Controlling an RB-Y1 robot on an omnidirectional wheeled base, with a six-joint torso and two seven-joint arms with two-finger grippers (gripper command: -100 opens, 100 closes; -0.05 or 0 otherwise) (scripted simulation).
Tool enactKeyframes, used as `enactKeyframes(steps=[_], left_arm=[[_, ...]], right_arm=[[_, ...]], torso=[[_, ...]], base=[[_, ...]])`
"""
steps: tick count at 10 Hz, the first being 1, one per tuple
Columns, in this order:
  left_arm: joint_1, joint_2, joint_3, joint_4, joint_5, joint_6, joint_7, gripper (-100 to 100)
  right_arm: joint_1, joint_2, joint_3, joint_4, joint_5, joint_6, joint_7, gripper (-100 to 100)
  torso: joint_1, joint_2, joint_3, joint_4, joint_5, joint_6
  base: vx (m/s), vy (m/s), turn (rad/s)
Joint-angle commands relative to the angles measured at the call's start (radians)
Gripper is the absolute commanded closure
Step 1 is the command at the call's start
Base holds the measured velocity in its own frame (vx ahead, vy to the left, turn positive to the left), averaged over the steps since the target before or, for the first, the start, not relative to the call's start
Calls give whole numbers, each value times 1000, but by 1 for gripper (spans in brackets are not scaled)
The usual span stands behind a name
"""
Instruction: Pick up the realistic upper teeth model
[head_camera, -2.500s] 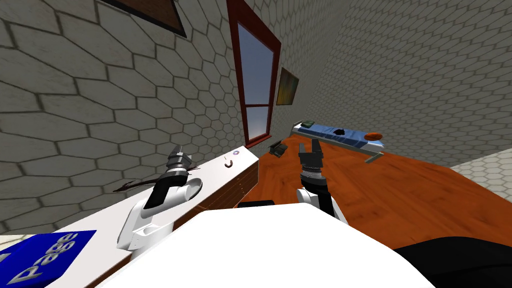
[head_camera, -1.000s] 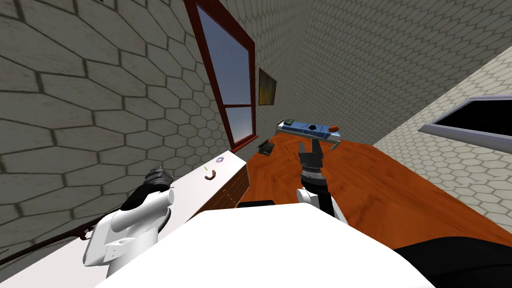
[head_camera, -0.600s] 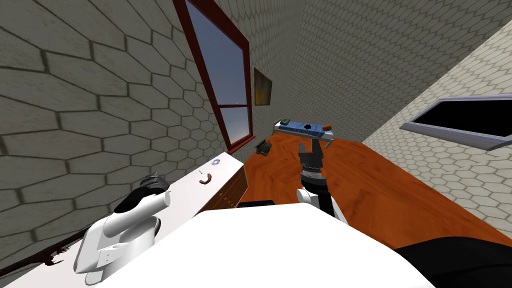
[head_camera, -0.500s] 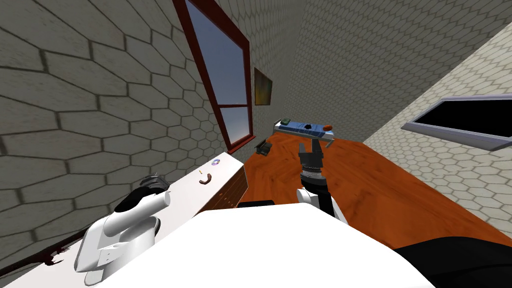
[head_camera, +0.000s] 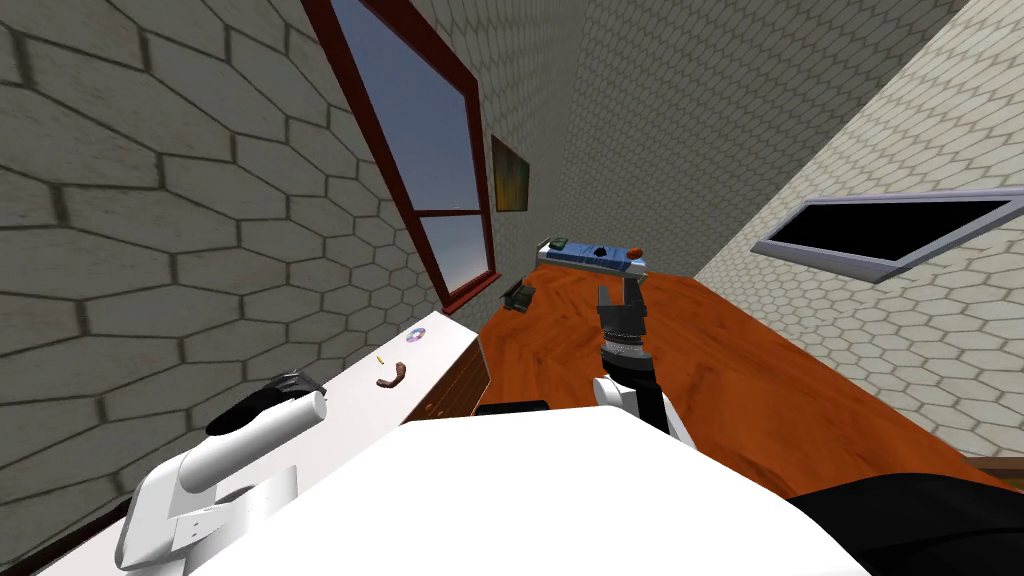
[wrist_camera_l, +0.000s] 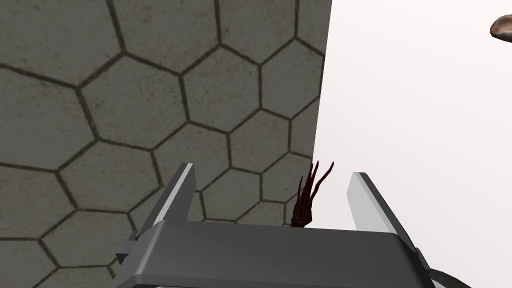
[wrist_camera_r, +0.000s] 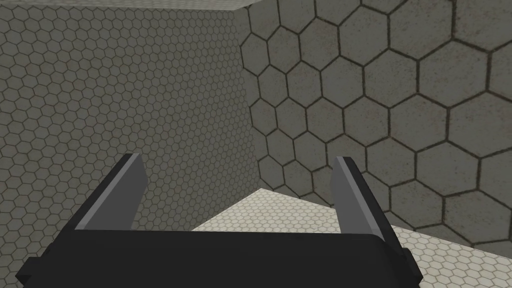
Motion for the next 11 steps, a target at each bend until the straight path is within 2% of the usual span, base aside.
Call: enactKeyframes(steps=[1, 2, 3, 4, 5, 6, 7, 8, 9, 10, 11], left_arm=[[4, -1, 18, 4, 5, 50, 1, -100], [4, -1, 18, 4, 5, 61, 1, -100], [6, -3, 50, 25, 8, 96, 4, -100], [6, -3, 50, 25, 8, 118, 4, -100], [9, -5, 81, 46, 11, 148, 6, -100], [9, -5, 81, 46, 11, 174, 6, -100], [13, -8, 110, 67, 15, 205, 8, -100], [13, -8, 110, 67, 15, 231, 8, -100], [18, -12, 138, 87, 19, 261, 9, -100], [18, -12, 138, 87, 19, 283, 9, -100], [23, -16, 164, 106, 23, 319, 10, -100]], right_arm=[[0, 0, 0, 0, 0, 0, 0, 0], [0, 0, 0, 0, 0, 0, 0, 0], [0, 0, 0, 0, 0, 0, 0, 0], [0, 0, 0, 0, 0, 0, 0, 0], [0, 0, 0, 0, 0, 0, 0, 0], [0, 0, 0, 0, 0, 0, 0, 0], [0, 0, 0, 0, 0, 0, 0, 0], [0, 0, 0, 0, 0, 0, 0, 0], [0, 0, 0, 0, 0, 0, 0, 0], [0, 0, 0, 0, 0, 0, 0, 0], [0, 0, 0, 0, 0, 0, 0, 0]], torso=[[0, 0, 0, 0, 0, 0], [1, 0, 0, 0, 0, -1], [1, 2, 1, 0, 0, -1], [1, 2, 1, 0, 0, 0], [1, 2, 1, 0, 0, -1], [1, 0, 0, 0, 0, 0], [1, 0, 0, 0, 0, -1], [1, 0, 0, 0, 0, 0], [1, 0, 0, 0, 0, -1], [1, 1, 0, 0, 0, 0], [1, 1, 0, 0, 0, -1]], base=[[63, -9, -106], [27, 0, 24], [48, -14, -193], [51, -10, -131], [70, -7, -202], [66, 5, -97], [86, -3, -202], [73, 1, -86], [62, 7, -194], [52, 8, -95], [76, 10, -172]])
